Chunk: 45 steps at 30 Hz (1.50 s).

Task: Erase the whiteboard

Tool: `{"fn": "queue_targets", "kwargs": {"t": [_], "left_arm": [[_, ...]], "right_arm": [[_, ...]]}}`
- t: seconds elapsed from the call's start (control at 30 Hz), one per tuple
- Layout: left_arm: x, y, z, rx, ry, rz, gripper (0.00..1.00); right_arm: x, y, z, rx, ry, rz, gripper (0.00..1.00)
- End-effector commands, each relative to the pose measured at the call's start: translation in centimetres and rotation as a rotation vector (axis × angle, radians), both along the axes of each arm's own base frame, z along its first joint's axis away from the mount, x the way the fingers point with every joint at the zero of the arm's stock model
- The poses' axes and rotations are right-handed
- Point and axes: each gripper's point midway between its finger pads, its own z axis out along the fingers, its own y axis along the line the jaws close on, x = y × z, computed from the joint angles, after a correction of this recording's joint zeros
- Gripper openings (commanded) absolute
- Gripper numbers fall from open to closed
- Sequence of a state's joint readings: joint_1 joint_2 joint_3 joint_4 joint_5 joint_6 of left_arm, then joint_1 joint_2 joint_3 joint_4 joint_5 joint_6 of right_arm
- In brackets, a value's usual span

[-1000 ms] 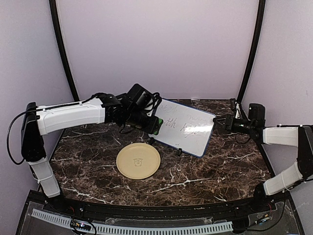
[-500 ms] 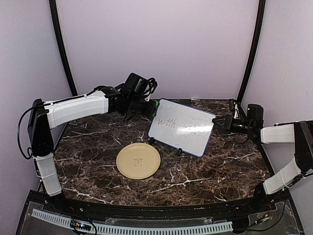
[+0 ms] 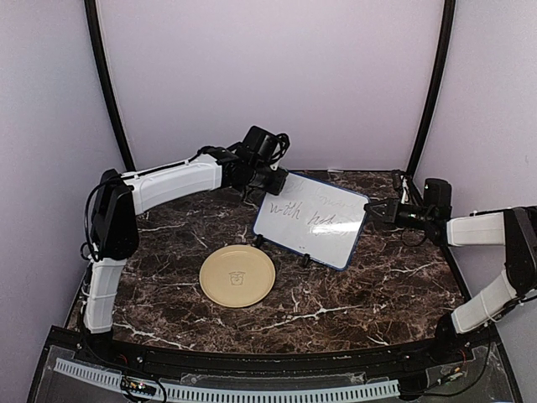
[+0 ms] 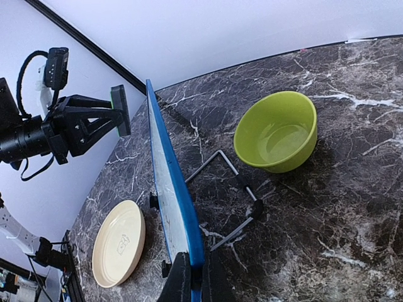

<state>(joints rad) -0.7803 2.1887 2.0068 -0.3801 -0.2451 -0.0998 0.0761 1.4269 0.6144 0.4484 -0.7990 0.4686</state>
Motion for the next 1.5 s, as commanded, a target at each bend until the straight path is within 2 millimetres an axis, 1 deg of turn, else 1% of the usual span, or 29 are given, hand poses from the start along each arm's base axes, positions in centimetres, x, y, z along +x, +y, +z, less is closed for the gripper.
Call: {"fn": "queue_targets", "kwargs": {"t": [0.0,0.13,0.17,0.2,0.33,0.37,0.5,0.63,0.77,1.0,1.03,1.13,1.2,1.27,1.3,1.37,1.43,1.47], "left_arm": [[1.2,1.0,0.8,0.028,-0.007,0.026,0.13],[1.7,1.3,-0.5,0.048,0.017,0.033,0.12],[1.8,1.4,-0.5,0.049,0.019,0.034,0.12],[1.9,1.5,-0.9,0.054,0.027,0.036,0.11],[2.4,1.6,-1.4,0.039,0.044,0.034,0.09],[2.5,1.5,-1.2,0.035,0.041,0.03,0.09],[2.4,0.5,-1.6,0.023,0.061,-0.008,0.08],[2.6,-0.1,-3.2,0.031,0.099,-0.02,0.06],[2.1,-1.0,-3.9,0.024,0.121,-0.042,0.04],[-0.6,-3.0,-5.2,0.098,0.147,-0.119,0.04],[-1.1,-3.2,-5.3,0.102,0.158,-0.13,0.04],[-1.6,-3.4,-5.6,0.116,0.169,-0.146,0.04],[-1.3,-2.9,-5.5,0.128,0.162,-0.126,0.03],[-0.2,-1.7,-4.9,0.112,0.163,-0.078,0.03],[0.8,-0.6,-4.6,0.095,0.168,-0.048,0.03],[2.2,0.8,-3.6,0.054,0.167,0.002,0.03],[2.9,1.4,-2.7,0.033,0.152,0.019,0.03],[3.0,1.4,-2.7,0.033,0.15,0.018,0.03]], "right_arm": [[0.3,0.3,0.7,-0.001,-0.043,0.017,0.0],[0.1,0.3,0.7,-0.005,-0.052,0.02,0.0],[0.1,0.3,0.7,-0.008,-0.054,0.02,0.0],[0.1,0.2,0.6,-0.013,-0.055,0.016,0.0],[-0.2,0.0,0.1,-0.032,-0.058,0.004,0.0],[-0.3,0.0,0.0,-0.034,-0.059,0.007,0.0],[-0.2,0.1,-0.2,-0.042,-0.054,0.008,0.0],[-0.2,0.3,0.0,-0.041,-0.059,0.014,0.0],[-0.3,0.3,0.0,-0.04,-0.061,0.017,0.0],[-0.3,0.3,0.1,-0.039,-0.066,0.02,0.0],[-0.3,0.3,0.0,-0.038,-0.064,0.019,0.0],[-0.4,0.4,0.1,-0.04,-0.067,0.021,0.0],[-0.4,0.3,0.0,-0.041,-0.065,0.02,0.0],[-0.4,0.4,0.1,-0.041,-0.068,0.021,0.0],[-0.4,0.4,0.1,-0.041,-0.068,0.021,0.0],[-0.4,0.3,0.0,-0.043,-0.067,0.02,0.0],[-0.4,0.3,0.0,-0.043,-0.066,0.02,0.0],[-0.4,0.3,-0.1,-0.043,-0.063,0.019,0.0]]}}
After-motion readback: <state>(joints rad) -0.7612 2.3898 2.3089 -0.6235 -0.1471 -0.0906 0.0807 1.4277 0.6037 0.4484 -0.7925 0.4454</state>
